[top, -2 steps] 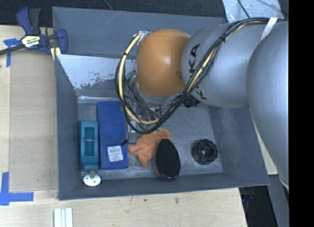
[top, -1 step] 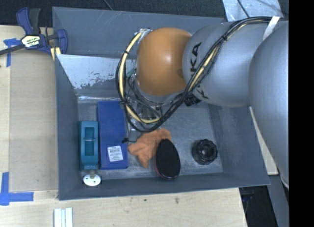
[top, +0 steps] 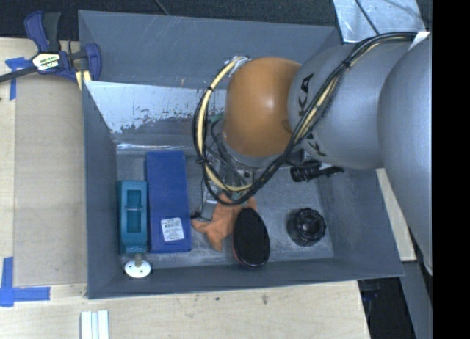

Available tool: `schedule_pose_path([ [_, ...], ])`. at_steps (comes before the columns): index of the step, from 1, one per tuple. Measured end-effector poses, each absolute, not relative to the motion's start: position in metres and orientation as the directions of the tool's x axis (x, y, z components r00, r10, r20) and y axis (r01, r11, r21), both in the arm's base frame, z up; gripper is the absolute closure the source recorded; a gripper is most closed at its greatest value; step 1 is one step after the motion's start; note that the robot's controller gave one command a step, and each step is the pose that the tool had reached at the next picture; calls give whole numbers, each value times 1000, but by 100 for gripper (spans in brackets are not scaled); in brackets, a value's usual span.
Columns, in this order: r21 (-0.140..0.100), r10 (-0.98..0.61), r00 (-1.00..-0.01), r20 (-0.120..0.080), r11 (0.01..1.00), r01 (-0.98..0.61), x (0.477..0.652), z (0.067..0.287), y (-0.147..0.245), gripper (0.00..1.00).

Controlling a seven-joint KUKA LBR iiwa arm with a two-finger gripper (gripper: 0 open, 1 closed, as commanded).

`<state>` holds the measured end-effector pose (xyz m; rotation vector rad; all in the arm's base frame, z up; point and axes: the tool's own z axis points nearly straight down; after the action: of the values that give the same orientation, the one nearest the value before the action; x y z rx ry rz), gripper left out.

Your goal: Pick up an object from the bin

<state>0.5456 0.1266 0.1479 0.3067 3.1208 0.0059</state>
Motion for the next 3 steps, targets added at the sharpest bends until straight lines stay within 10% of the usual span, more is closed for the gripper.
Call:
schedule_pose_path([
  [1, -1, 371, -929, 0, 929, 371, 542, 130, 95, 0],
  [2, 2, 173, -985, -5, 985, 173, 536, 102, 74, 0],
  [3, 0, 130, -992, -2, 992, 130, 542, 74, 53, 100],
])
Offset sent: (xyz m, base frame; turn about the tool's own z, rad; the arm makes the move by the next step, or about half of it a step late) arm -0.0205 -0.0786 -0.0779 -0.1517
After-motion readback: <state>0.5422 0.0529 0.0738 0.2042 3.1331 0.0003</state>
